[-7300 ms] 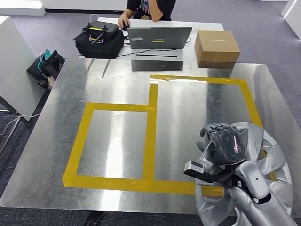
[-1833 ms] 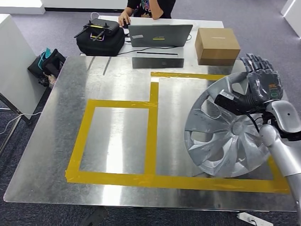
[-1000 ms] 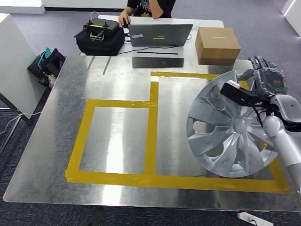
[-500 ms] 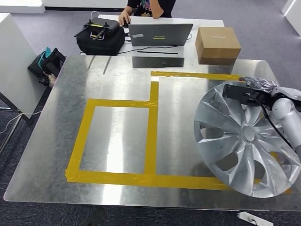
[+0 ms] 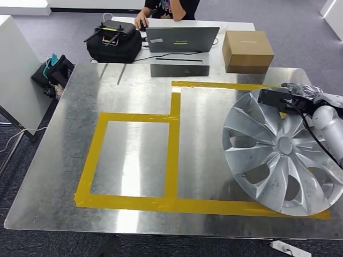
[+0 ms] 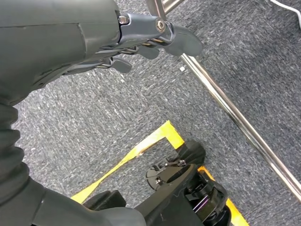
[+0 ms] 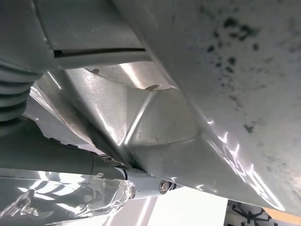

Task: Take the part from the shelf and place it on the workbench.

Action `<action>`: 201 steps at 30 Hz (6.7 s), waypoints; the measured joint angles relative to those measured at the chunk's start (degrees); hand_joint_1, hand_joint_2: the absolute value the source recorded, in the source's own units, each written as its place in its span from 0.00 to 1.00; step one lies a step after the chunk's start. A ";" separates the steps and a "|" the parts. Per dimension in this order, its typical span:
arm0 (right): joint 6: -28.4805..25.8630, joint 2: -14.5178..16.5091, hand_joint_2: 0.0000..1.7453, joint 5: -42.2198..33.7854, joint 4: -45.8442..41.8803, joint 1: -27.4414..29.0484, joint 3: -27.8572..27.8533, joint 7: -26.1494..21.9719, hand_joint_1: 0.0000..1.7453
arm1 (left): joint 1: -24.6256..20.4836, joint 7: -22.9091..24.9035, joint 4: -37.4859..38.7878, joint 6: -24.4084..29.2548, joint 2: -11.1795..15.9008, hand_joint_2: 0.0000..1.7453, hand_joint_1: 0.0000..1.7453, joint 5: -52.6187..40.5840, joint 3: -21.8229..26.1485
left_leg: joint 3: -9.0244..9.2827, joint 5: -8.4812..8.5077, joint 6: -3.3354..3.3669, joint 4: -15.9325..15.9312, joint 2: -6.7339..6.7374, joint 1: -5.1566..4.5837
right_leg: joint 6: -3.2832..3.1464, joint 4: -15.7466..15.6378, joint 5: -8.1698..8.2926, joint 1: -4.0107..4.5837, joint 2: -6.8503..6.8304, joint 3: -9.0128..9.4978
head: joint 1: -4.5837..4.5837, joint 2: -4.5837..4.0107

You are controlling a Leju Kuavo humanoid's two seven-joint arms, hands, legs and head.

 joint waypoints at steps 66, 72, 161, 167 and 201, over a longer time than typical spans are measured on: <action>-50.72 12.72 0.00 -21.71 -80.85 65.19 -39.56 -31.22 0.00 | 1.02 -2.84 0.00 1.36 -2.87 0.00 0.00 7.22 9.45 | 0.84 0.40 1.16 -1.29 0.25 0.26 | 1.33 15.62 -9.65 -0.46 -0.26 -6.08 | 0.11 0.00; -48.81 12.74 0.00 -26.60 -85.66 72.56 -46.67 -30.99 0.00 | 1.60 -3.00 0.00 2.32 -3.06 0.00 0.00 8.66 11.61 | -0.57 1.15 -0.50 0.04 0.13 0.57 | 1.69 1.11 -3.65 -0.97 -0.19 2.62 | 0.03 0.01; -40.15 29.49 0.00 -34.98 -89.39 85.58 -58.91 -32.42 0.00 | 0.29 -4.69 -0.10 1.76 -0.24 0.00 0.00 10.21 16.75 | 5.76 -4.04 0.57 -2.03 1.34 0.05 | 1.17 13.09 -3.20 -0.73 -0.90 -2.93 | -0.07 0.02; -40.30 31.47 0.00 -35.40 -89.21 85.46 -59.03 -32.39 0.00 | 0.60 -3.84 -0.11 0.80 -0.05 0.00 0.00 10.00 18.01 | 4.02 -2.04 -1.05 -1.28 1.23 -0.09 | -0.75 -2.42 -4.03 -0.11 -0.89 7.12 | 0.02 0.02; -37.79 33.85 0.00 -39.65 -87.63 84.42 -61.06 -31.83 0.00 | 1.39 -1.61 -0.09 1.79 -2.38 0.00 0.00 1.79 13.04 | 4.84 -9.40 -2.11 4.68 3.67 0.46 | -1.72 -0.56 -0.64 -0.33 -1.42 2.48 | -0.07 0.02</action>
